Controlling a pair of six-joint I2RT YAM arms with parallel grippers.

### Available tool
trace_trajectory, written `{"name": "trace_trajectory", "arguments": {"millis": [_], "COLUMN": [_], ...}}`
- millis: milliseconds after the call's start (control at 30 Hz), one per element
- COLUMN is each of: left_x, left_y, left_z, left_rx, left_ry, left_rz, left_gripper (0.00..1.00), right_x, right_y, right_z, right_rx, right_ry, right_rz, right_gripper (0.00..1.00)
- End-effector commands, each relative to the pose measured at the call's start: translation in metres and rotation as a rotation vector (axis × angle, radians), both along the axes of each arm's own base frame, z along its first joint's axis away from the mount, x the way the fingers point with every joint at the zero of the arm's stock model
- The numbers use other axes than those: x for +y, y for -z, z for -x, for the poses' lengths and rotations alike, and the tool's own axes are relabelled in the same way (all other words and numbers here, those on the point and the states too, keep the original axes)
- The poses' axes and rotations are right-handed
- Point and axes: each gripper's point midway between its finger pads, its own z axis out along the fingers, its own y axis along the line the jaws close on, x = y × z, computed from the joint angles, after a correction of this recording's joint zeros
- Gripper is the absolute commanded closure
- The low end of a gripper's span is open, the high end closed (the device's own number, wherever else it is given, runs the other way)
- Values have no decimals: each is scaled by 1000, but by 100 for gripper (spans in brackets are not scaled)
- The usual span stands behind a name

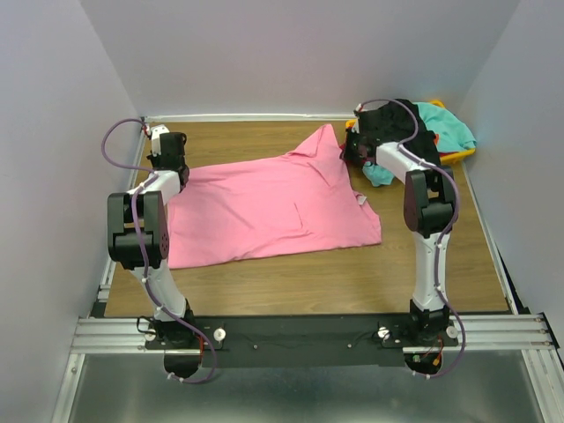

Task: Fold and stack the t-shirts
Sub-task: Fold the tshirt

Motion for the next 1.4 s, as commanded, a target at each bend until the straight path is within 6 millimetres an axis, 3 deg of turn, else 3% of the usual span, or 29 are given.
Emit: {"name": "trace_trajectory", "arguments": {"millis": [0, 33, 233, 433, 500, 600, 633, 900, 933, 1000, 1100, 1133, 1167, 1200, 1300, 1367], "left_x": [9, 9, 11, 10, 10, 9, 10, 10, 9, 9, 9, 9, 9, 9, 8, 9], "left_y": [-1, -1, 1, 2, 2, 3, 2, 2, 3, 3, 3, 3, 3, 3, 5, 4], "left_z": [3, 2, 3, 3, 3, 2, 2, 2, 1, 2, 2, 2, 2, 1, 1, 1], "left_rx": [-1, -1, 5, 5, 6, 8, 8, 7, 7, 10, 9, 11, 11, 10, 14, 11], "left_ry": [-35, -34, -37, -35, -33, -28, -31, -28, -27, -27, -29, -29, -28, -28, -27, -27], "left_rz": [-11, -11, -11, -9, -9, -7, -6, -5, -4, -5, -5, -5, -5, -4, -4, -1], "left_gripper": [100, 100, 100, 100, 100, 100, 100, 100, 100, 100, 100, 100, 100, 100, 100, 100], "right_x": [-7, -7, -17, -28, -34, -32, -30, 5, 11, 22, 39, 44, 51, 54, 61, 66], "right_y": [-23, -30, -20, -22, -22, -31, -34, -80, -73, -83, -73, -84, -68, -79, -58, -61], "right_z": [-22, -28, -37, -50, -52, -52, -51, -54, -55, -62, -67, -73, -75, -82, -89, -96], "right_rx": [-70, -86, -76, -97, -103, -115, -117, -191, -184, -206, -198, -225, -200, -227, -203, -222], "right_ry": [16, 17, 41, 65, 92, 83, 79, -44, -59, -89, -129, -139, -149, -152, -155, -157], "right_rz": [41, 41, 80, 97, 120, 105, 96, -16, -21, -56, -96, -111, -128, -146, -176, -185], "right_gripper": [100, 99, 100, 97, 86, 25, 22, 18, 18, 19, 21, 21, 21, 22, 22, 22]}}
